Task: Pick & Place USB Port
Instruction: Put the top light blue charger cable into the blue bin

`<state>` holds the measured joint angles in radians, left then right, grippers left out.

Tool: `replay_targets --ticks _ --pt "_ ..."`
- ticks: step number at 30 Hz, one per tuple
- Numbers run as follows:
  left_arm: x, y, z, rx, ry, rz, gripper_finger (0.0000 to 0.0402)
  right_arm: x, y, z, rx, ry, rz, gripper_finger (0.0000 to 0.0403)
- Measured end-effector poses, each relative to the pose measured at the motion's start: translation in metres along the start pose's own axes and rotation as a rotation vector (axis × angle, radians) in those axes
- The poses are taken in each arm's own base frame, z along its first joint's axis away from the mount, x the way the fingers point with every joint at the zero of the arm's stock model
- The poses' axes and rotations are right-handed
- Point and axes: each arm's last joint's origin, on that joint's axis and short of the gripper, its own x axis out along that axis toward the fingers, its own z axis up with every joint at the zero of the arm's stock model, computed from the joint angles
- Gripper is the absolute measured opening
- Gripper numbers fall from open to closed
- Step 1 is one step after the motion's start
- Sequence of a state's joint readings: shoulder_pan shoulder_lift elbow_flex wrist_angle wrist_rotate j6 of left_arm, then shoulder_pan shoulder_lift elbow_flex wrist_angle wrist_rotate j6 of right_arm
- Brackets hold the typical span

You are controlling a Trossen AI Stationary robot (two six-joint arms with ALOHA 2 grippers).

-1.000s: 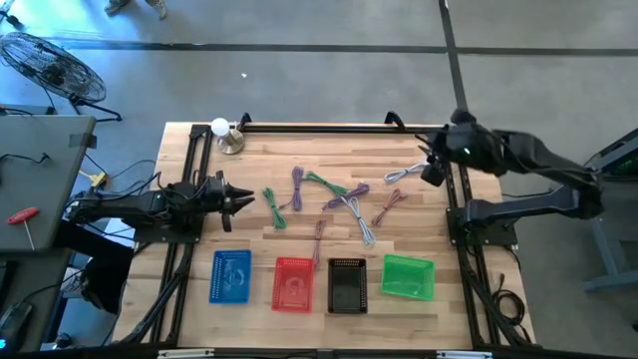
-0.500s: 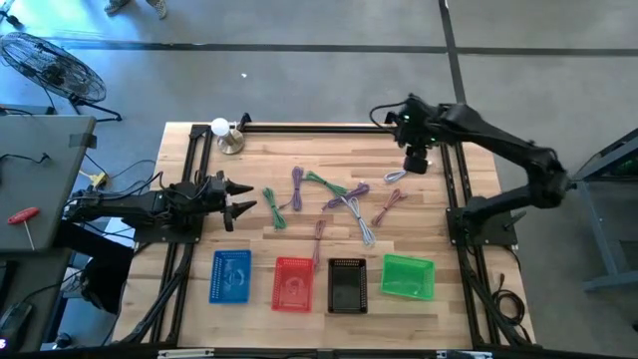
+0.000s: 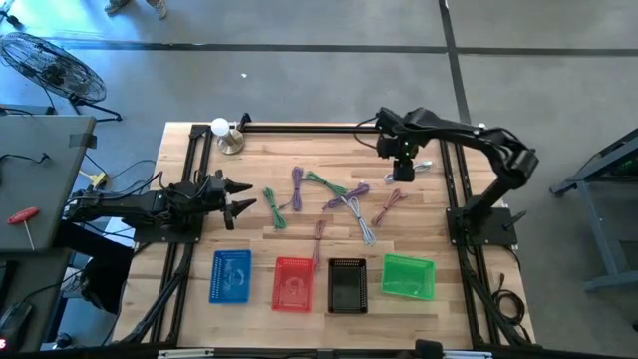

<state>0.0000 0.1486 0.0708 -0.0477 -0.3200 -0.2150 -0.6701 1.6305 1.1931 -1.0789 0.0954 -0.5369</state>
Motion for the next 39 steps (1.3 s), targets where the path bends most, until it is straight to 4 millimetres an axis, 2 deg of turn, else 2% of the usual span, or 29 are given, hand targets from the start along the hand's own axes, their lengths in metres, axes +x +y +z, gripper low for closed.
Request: replay_targets --ticks 17,26,32,36,39 --pt "0.000 0.000 -0.001 0.030 0.005 0.009 0.0232 0.050 -0.004 0.018 -0.069 0.090 0.084 0.0142" --pt "0.000 0.000 -0.001 0.032 0.006 0.005 0.0232 0.085 0.008 0.002 -0.116 0.133 0.055 0.0142" --pt "0.000 0.000 -0.001 0.032 0.006 0.006 0.0232 0.100 0.013 -0.006 -0.163 0.112 0.005 0.0141" --pt "0.000 0.000 -0.001 0.050 0.005 0.010 0.0232 0.101 0.014 -0.006 -0.156 0.098 0.005 0.0109" --pt "0.000 0.000 0.000 0.062 0.004 0.014 0.0232 0.101 0.013 -0.005 -0.148 0.096 -0.019 0.0047"
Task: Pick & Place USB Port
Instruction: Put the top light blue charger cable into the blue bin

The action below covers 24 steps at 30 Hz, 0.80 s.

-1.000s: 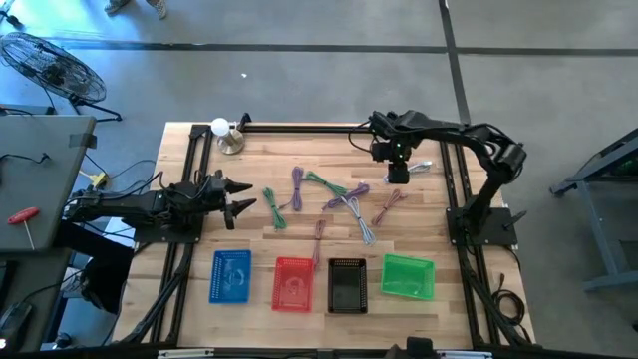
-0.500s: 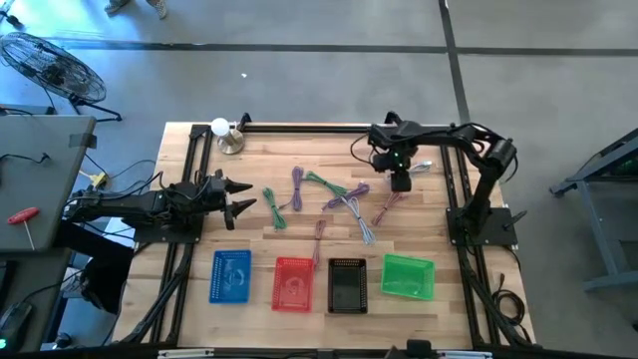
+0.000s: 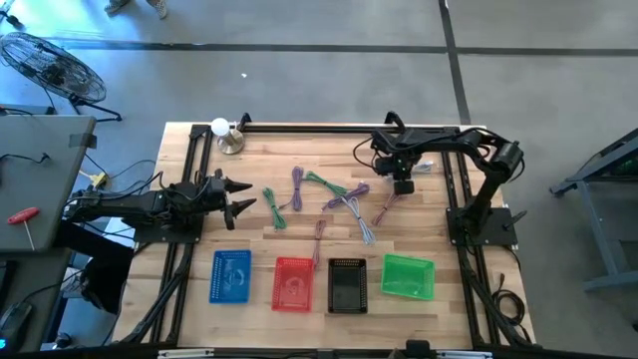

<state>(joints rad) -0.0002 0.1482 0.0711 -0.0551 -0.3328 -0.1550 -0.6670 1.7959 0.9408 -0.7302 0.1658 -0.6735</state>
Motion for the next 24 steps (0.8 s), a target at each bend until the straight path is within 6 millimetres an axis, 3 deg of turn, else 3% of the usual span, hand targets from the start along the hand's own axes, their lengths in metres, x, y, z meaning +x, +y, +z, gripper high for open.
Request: replay_targets --ticks 2,8,13,20,24 --pt "0.000 0.000 0.000 0.003 0.003 0.014 0.0232 0.000 -0.001 0.000 0.004 0.000 -0.013 0.0014" --pt "-0.001 0.003 -0.003 -0.042 0.025 0.103 0.0232 -0.001 0.000 0.001 0.058 -0.003 -0.031 0.0005" --pt "0.000 0.002 0.000 -0.049 -0.014 0.067 0.0232 -0.018 0.005 0.003 0.101 -0.063 -0.101 0.0003" --pt "-0.002 -0.004 0.019 0.032 -0.187 -0.082 0.0232 -0.080 0.031 0.000 0.122 -0.286 -0.172 0.0001" --pt "-0.004 -0.006 0.029 0.088 -0.291 -0.110 0.0232 -0.126 0.058 0.000 0.099 -0.569 -0.167 0.0001"
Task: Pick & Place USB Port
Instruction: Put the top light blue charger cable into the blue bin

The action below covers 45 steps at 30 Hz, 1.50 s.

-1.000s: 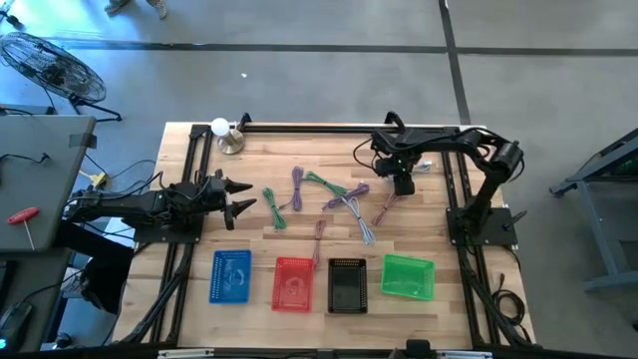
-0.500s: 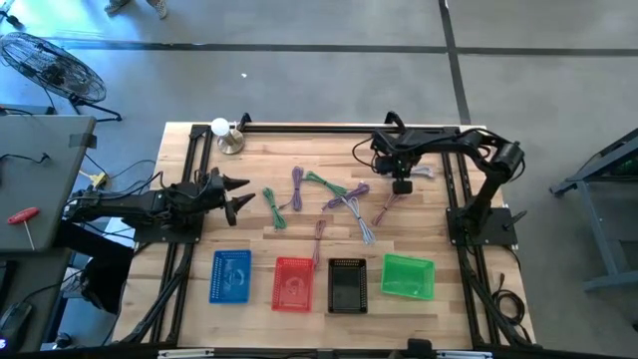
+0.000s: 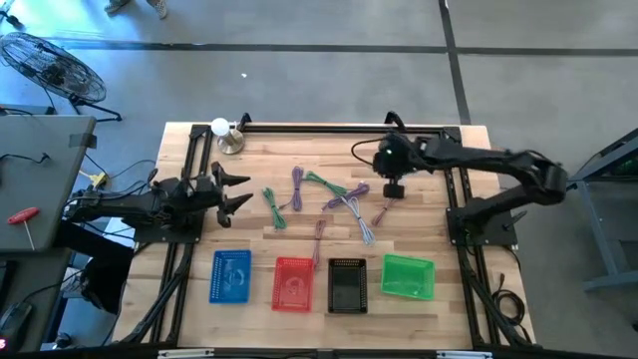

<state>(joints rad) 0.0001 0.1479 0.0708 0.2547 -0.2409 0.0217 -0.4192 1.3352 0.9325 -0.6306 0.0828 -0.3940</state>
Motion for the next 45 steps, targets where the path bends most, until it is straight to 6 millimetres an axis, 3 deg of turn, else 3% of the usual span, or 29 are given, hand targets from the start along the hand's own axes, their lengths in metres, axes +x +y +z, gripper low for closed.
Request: replay_targets --ticks 6,13,19,28,34,39,45 --pt "0.001 -0.006 0.009 0.022 -0.101 -0.186 0.0232 -0.050 0.034 0.038 -0.100 -0.502 0.126 0.0001" --pt "0.018 -0.011 0.011 0.018 -0.149 -0.238 0.0232 -0.062 0.065 0.069 -0.232 -0.820 0.249 0.0000" --pt "0.047 -0.021 0.007 0.013 -0.137 -0.325 0.0232 -0.051 0.081 0.084 -0.309 -0.927 0.317 0.0000" --pt "0.134 -0.046 0.018 0.034 -0.016 -0.433 0.0232 -0.049 0.099 0.092 -0.372 -1.005 0.388 0.0000" --pt "0.178 -0.057 0.019 0.024 0.078 -0.475 0.0232 -0.056 0.112 0.092 -0.417 -1.029 0.418 0.0000" --pt "0.198 -0.064 0.017 -0.015 0.121 -0.547 0.0232 -0.057 0.117 0.092 -0.432 -1.034 0.423 0.0000" --pt "0.206 -0.067 0.016 -0.037 0.129 -0.578 0.0232 -0.057 0.116 0.092 -0.426 -1.029 0.397 0.0000"
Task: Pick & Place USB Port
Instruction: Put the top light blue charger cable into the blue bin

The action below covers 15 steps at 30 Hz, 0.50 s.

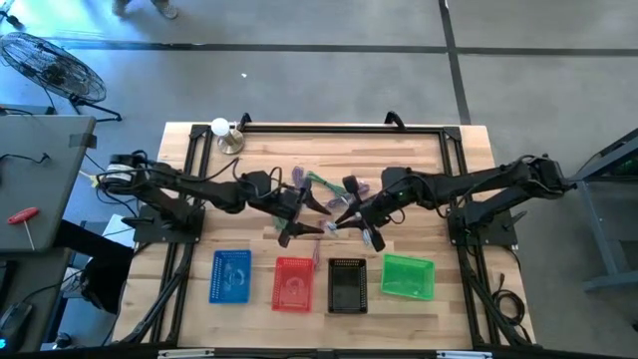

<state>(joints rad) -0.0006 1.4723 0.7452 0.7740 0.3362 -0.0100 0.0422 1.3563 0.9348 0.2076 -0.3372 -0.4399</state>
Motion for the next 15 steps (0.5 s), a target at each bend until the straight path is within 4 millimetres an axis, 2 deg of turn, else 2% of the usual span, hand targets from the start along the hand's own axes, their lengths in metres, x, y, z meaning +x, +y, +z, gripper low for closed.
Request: replay_targets --ticks 9,15 --pt "0.0009 -0.0005 -0.0011 -0.026 0.001 -0.029 0.0232 -0.0004 -0.0012 0.0008 -0.017 -0.007 -0.009 0.0000" --pt "0.0009 0.0008 -0.0008 -0.013 -0.003 0.017 0.0232 -0.0005 -0.0019 0.0013 -0.019 -0.007 -0.024 0.0000"
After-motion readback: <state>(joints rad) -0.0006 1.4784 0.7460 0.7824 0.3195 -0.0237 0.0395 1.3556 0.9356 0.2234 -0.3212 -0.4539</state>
